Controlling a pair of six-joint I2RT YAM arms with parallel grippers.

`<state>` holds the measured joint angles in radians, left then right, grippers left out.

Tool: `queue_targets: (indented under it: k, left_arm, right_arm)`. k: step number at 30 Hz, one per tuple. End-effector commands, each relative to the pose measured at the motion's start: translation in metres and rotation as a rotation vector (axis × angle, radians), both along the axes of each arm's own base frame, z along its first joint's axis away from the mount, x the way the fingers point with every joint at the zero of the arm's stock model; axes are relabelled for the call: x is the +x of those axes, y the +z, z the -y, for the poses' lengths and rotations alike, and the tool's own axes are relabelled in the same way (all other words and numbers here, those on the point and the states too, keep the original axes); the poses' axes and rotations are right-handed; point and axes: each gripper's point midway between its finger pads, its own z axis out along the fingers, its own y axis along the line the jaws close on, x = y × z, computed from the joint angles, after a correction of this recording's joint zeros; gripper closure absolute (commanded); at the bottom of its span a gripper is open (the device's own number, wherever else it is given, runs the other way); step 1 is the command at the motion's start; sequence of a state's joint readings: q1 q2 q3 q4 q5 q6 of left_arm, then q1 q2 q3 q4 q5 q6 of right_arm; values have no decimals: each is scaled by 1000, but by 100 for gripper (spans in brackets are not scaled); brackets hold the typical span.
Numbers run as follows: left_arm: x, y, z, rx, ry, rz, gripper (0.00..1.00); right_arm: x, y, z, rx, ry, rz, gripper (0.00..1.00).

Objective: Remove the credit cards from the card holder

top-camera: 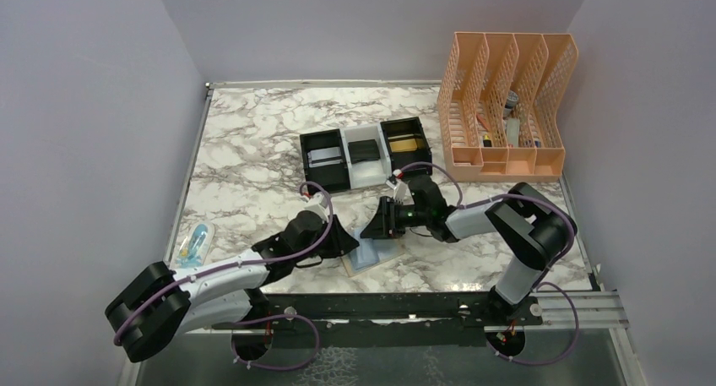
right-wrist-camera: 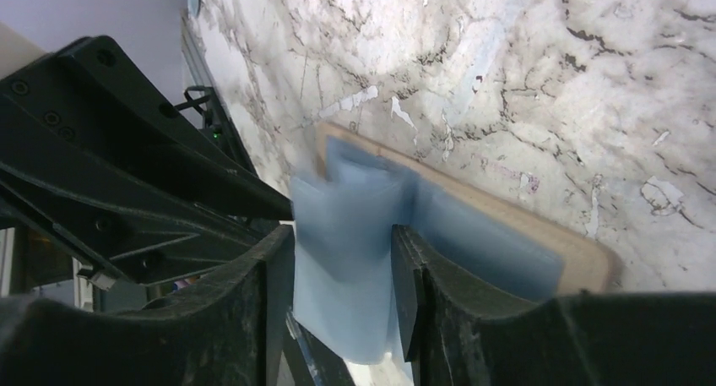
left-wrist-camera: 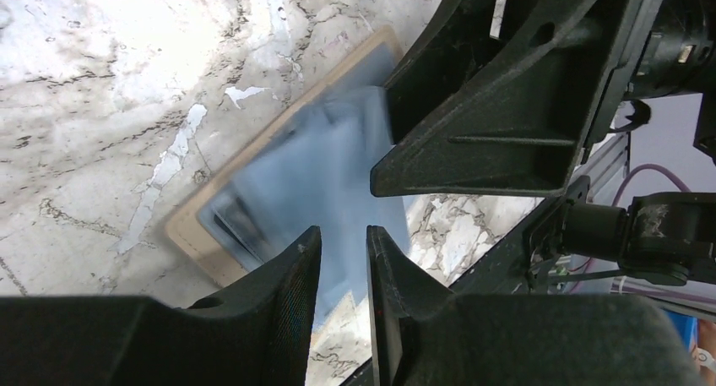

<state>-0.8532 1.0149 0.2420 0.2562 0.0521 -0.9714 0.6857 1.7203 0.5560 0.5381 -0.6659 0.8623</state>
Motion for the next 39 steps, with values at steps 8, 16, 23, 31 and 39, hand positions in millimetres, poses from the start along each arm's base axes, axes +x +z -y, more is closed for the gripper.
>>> queue_targets:
  k: [8, 16, 23, 31, 39]
  left_arm:
    - [26, 13, -63, 321, 210, 78, 67]
    - [42, -1, -113, 355, 376, -32, 67]
    - [42, 7, -121, 304, 405, -17, 67]
    - [35, 6, -117, 268, 370, -17, 67]
    - [34, 8, -111, 241, 343, -8, 67]
  right_arm:
    - [25, 6, 24, -311, -3, 319, 35]
    - [12, 1, 6, -502, 27, 487, 34]
    - [3, -9, -10, -655, 60, 575, 27]
    - [-3, -30, -15, -767, 99, 577, 24]
    - [-6, -49, -11, -833, 99, 544, 26]
